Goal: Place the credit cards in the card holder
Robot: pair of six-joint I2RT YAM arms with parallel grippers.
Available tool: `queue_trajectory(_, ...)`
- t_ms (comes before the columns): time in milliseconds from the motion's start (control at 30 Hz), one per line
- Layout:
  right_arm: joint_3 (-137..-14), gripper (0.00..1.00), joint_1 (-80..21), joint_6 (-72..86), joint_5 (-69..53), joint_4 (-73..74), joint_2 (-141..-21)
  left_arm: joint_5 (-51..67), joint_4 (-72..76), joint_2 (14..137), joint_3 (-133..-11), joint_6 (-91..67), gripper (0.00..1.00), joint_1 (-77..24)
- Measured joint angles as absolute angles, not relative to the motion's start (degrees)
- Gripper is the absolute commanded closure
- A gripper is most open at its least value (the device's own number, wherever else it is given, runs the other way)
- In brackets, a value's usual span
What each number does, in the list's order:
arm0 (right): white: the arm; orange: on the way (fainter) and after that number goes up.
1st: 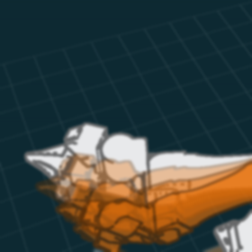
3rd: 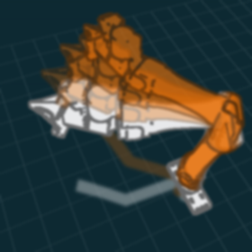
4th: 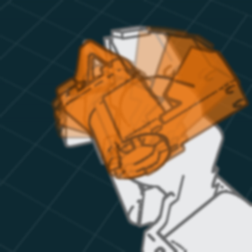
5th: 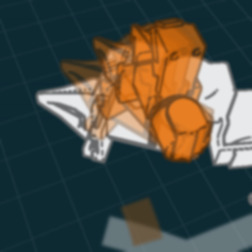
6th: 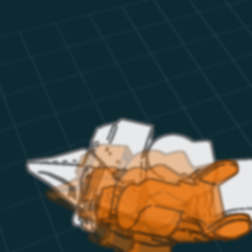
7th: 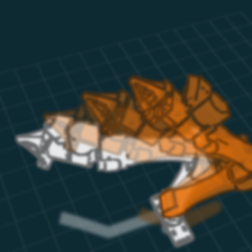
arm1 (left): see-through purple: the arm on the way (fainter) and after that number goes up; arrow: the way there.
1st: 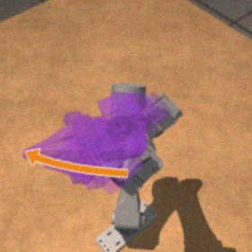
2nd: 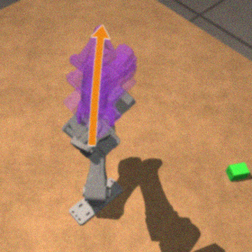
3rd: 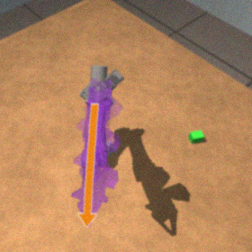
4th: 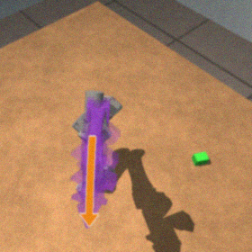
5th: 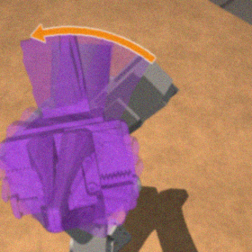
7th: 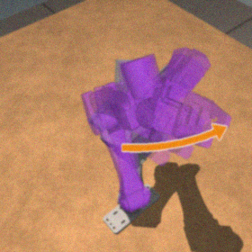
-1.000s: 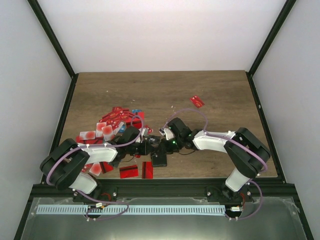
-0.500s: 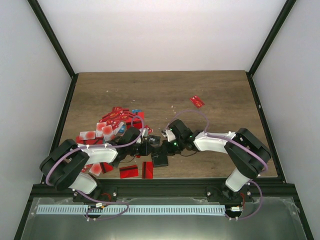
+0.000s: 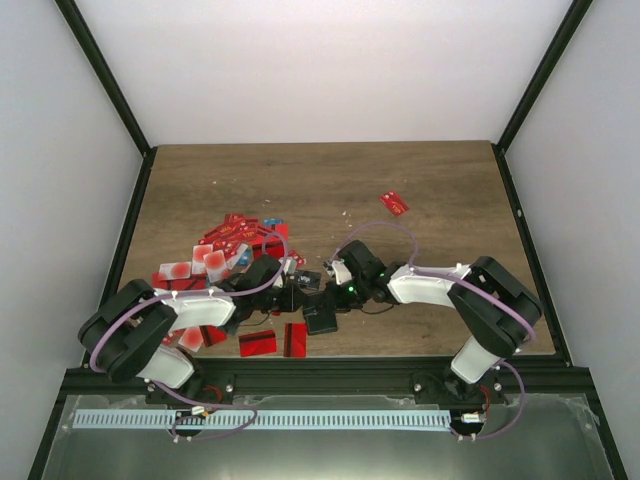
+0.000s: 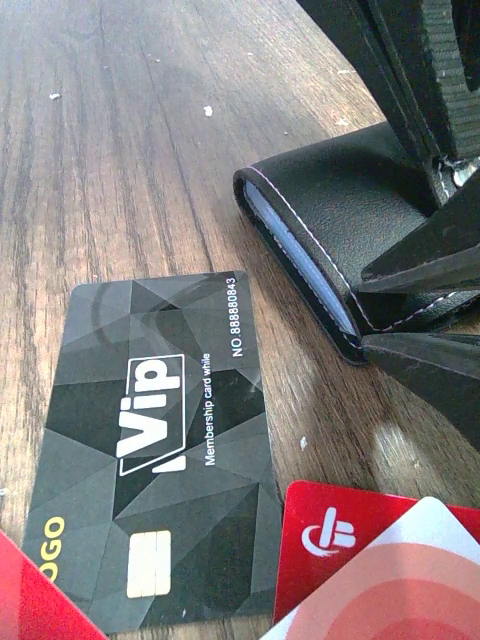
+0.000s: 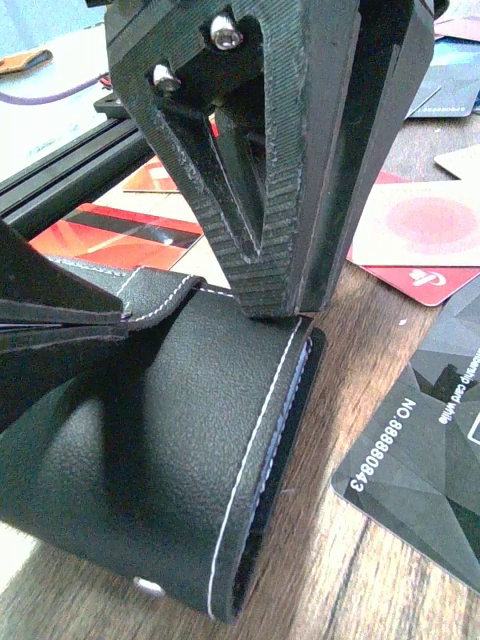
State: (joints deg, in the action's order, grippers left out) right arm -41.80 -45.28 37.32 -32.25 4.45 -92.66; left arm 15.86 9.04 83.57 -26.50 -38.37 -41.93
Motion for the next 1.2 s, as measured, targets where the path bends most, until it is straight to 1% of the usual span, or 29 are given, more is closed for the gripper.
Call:
queue_trajectory(467, -40.6, 0.99, -45.3, 37.6, -32.0, 2.0, -93.5, 15.6, 8.0, 83.0, -26.6, -38.3, 0.86, -42.1)
queue_trajectory(867, -38.1, 0.99, -45.4, 38.5, -32.5, -3.0, -93.6, 13.7, -0.3, 76.5, -30.6, -36.4, 0.86, -44.4)
queue_trajectory(1000, -37.7, 0.99, -45.4, 38.5, -32.5, -3.7, -93.6, 13.6, -1.7, 75.1, -31.2, -35.8, 0.92, -46.3)
queue_trajectory(1133, -37.7, 0.99, -45.4, 38.6, -32.5, -3.7, -93.6, 13.3, -2.9, 75.0, -31.2, -35.7, 0.96, -47.8)
queue_trajectory(1200, -37.7, 0.99, -45.4, 38.6, -32.5, -3.7, -93.6, 13.2, -3.0, 75.1, -31.2, -35.7, 0.96, -48.4)
